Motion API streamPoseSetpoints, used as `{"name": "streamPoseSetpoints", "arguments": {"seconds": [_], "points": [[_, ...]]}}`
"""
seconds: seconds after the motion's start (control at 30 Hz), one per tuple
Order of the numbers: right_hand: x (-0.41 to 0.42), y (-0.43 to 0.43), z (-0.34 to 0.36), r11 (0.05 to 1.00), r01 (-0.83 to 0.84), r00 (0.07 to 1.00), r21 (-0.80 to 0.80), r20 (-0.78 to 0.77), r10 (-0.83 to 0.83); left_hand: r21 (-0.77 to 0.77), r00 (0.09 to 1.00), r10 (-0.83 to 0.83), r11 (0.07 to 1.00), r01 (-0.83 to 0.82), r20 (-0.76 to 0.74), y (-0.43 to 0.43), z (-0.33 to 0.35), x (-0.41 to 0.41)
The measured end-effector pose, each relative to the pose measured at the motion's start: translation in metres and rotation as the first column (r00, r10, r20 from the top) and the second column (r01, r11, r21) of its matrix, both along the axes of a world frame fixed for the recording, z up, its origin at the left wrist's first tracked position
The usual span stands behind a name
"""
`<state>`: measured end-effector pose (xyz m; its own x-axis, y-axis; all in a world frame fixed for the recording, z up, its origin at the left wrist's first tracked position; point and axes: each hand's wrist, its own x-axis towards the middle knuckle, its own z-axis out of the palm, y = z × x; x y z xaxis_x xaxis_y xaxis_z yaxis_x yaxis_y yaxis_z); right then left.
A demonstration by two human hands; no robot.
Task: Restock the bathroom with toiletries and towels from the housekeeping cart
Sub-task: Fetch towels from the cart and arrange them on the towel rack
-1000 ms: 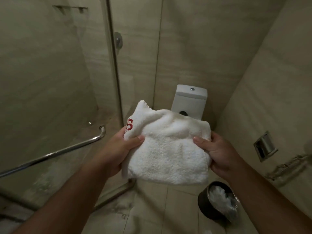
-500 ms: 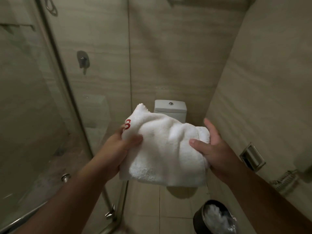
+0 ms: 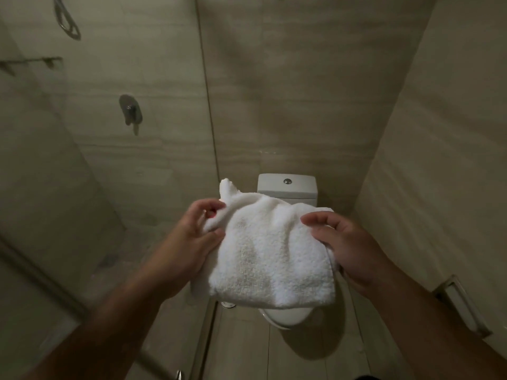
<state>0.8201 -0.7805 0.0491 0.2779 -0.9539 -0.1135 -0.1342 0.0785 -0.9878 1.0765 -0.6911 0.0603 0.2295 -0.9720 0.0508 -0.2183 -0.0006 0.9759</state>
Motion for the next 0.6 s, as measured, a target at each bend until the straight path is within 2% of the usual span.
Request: {"name": "streamPoseSetpoints", "arguments": {"seconds": [0.17,0.37,0.6], "points": [[-0.004,-0.040,-0.003,0.999,-0.035,0.999,0.024,0.008,0.035,0.009,1.000,0.005,1.000,-0.005,0.011,-0.046,-0.010,-0.001],[0.009,-0.089,0.001,1.000,0.029,0.999,0.010,-0.027,-0.029,0.047,0.999,-0.039,0.998,0.038,0.020,-0.107,-0.016,0.009],[0.028,-0.154,0.034,0.983,0.130,0.979,-0.129,-0.142,-0.148,0.049,0.981,-0.144,0.987,0.152,-0.132,-0.212,-0.009,0.036]]}}
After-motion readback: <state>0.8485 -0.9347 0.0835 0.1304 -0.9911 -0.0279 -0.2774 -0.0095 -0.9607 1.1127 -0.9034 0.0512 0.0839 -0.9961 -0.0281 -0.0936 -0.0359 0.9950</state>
